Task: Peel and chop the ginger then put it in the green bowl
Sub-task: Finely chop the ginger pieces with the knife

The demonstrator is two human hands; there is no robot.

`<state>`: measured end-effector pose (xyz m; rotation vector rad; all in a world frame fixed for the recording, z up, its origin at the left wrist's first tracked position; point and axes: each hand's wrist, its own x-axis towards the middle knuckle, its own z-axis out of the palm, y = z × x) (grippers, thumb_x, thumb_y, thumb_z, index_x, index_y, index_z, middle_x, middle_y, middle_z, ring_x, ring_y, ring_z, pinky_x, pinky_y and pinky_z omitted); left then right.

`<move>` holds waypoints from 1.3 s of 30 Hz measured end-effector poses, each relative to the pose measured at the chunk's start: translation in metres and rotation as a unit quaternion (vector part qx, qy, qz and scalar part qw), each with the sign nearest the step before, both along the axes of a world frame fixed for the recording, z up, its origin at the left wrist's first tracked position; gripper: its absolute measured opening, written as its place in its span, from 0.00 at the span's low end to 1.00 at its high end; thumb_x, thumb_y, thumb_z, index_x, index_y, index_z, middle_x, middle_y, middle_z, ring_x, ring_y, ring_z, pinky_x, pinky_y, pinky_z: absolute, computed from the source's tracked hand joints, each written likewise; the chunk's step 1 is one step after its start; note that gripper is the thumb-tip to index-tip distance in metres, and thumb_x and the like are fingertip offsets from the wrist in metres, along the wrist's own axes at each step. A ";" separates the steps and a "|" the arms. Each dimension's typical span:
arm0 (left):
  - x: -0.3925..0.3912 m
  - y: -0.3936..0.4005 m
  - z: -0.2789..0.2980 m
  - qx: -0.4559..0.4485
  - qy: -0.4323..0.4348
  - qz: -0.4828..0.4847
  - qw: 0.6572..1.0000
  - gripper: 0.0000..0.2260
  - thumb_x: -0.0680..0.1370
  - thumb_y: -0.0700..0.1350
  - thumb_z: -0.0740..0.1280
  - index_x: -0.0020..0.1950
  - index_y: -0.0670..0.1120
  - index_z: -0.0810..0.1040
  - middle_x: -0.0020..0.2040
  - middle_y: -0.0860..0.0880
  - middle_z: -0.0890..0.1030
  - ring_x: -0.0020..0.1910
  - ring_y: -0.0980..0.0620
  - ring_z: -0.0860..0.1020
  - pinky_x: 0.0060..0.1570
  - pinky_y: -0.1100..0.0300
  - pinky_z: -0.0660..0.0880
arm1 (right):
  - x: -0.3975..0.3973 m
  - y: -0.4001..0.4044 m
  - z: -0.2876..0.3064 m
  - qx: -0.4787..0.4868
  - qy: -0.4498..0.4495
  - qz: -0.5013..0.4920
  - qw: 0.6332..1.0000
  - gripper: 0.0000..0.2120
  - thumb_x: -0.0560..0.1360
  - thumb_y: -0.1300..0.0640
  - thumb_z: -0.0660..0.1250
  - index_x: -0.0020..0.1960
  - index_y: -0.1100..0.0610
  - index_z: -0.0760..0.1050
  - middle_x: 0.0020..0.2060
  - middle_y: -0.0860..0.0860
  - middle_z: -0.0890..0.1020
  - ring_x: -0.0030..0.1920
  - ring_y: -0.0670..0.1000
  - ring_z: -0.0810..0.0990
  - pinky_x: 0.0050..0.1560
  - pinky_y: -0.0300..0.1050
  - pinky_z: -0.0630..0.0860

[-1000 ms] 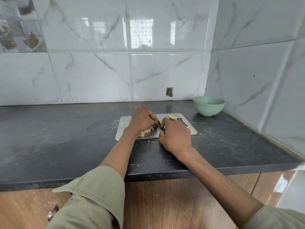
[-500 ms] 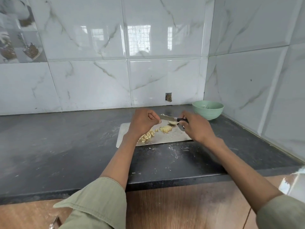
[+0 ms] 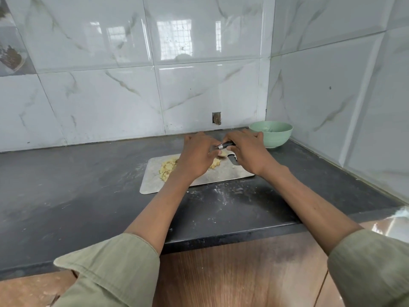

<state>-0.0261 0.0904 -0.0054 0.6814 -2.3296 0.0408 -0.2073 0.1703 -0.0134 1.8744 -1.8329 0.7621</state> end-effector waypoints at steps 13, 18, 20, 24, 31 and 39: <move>-0.003 -0.011 -0.007 0.049 0.031 0.020 0.998 0.05 0.79 0.50 0.73 0.46 0.54 0.88 0.40 0.55 0.86 0.45 0.51 0.82 0.61 0.43 0.72 | -0.002 -0.002 -0.006 -0.034 0.010 -0.019 0.999 0.17 0.75 0.62 0.69 0.54 0.43 0.70 0.50 0.39 0.78 0.55 0.49 0.73 0.60 0.50 0.53; 0.009 -0.024 -0.013 0.070 0.026 0.074 0.995 0.09 0.79 0.51 0.73 0.40 0.52 0.85 0.37 0.52 0.84 0.46 0.49 0.80 0.62 0.49 0.64 | -0.020 0.004 -0.008 -0.039 -0.065 -0.052 0.996 0.13 0.77 0.65 0.65 0.51 0.47 0.71 0.47 0.43 0.77 0.54 0.53 0.73 0.65 0.53 0.56; 0.013 -0.026 -0.015 0.080 0.024 0.086 0.993 0.07 0.79 0.51 0.73 0.41 0.52 0.85 0.40 0.54 0.85 0.49 0.50 0.79 0.62 0.49 0.62 | -0.025 0.007 -0.009 -0.026 -0.096 -0.075 0.992 0.13 0.75 0.66 0.64 0.51 0.49 0.72 0.49 0.46 0.77 0.54 0.54 0.73 0.63 0.53 0.58; 0.014 -0.025 -0.015 0.091 0.030 0.093 0.991 0.05 0.79 0.51 0.73 0.46 0.52 0.87 0.44 0.56 0.86 0.50 0.52 0.80 0.62 0.48 0.62 | -0.027 0.010 -0.009 -0.018 -0.110 -0.148 0.983 0.17 0.72 0.69 0.63 0.53 0.50 0.73 0.52 0.50 0.78 0.57 0.58 0.73 0.61 0.53 0.61; 0.017 -0.025 -0.011 0.116 0.079 0.107 0.984 0.07 0.79 0.55 0.72 0.46 0.55 0.87 0.42 0.59 0.86 0.48 0.58 0.82 0.65 0.44 0.69 | -0.030 0.010 -0.010 -0.015 -0.100 -0.218 0.971 0.12 0.75 0.65 0.64 0.55 0.52 0.73 0.54 0.54 0.79 0.57 0.60 0.74 0.61 0.57 0.65; 0.020 -0.025 -0.010 0.123 0.097 0.080 0.984 0.17 0.79 0.62 0.69 0.39 0.52 0.85 0.34 0.55 0.83 0.42 0.57 0.80 0.63 0.45 0.69 | -0.012 0.013 -0.005 -0.032 -0.101 -0.190 0.976 0.10 0.77 0.62 0.65 0.56 0.53 0.72 0.53 0.52 0.78 0.56 0.59 0.73 0.51 0.54 0.62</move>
